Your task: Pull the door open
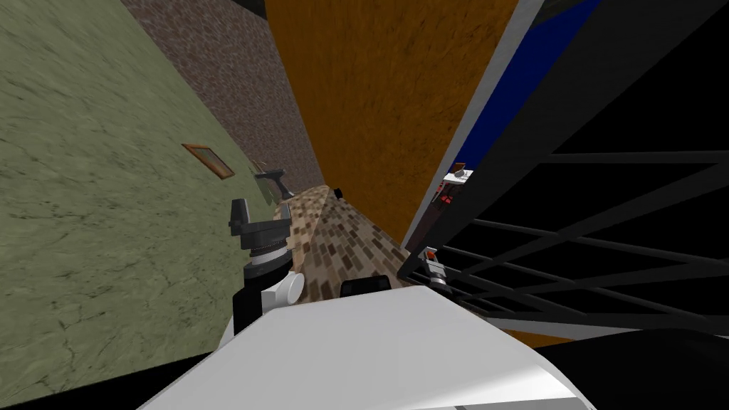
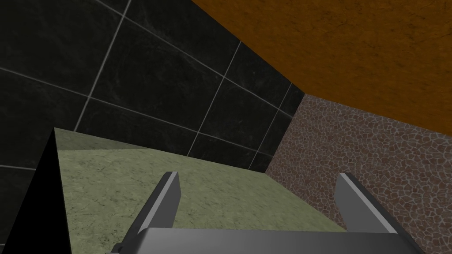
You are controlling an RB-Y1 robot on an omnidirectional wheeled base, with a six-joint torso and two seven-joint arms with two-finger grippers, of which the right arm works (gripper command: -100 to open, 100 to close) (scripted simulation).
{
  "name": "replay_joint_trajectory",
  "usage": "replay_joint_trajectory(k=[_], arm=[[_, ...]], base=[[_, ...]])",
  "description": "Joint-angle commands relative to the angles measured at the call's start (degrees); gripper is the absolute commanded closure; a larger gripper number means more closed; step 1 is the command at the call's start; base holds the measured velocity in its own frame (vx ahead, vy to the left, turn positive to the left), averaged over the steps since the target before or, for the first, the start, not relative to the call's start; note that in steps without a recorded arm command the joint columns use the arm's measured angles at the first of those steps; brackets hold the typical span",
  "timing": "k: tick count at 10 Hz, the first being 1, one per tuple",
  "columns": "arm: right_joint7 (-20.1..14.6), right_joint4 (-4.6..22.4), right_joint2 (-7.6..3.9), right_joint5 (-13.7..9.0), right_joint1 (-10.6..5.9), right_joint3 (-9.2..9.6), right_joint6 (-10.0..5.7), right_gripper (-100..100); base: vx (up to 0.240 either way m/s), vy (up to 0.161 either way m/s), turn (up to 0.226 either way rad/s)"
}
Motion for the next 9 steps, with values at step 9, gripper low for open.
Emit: replay_joint_trajectory(k=[9], arm=[[-3.3,-2.9,-3.11,4.4,2.90,6.64,-2.89,100]], base=[[-0.205,-0.005,0.056]])
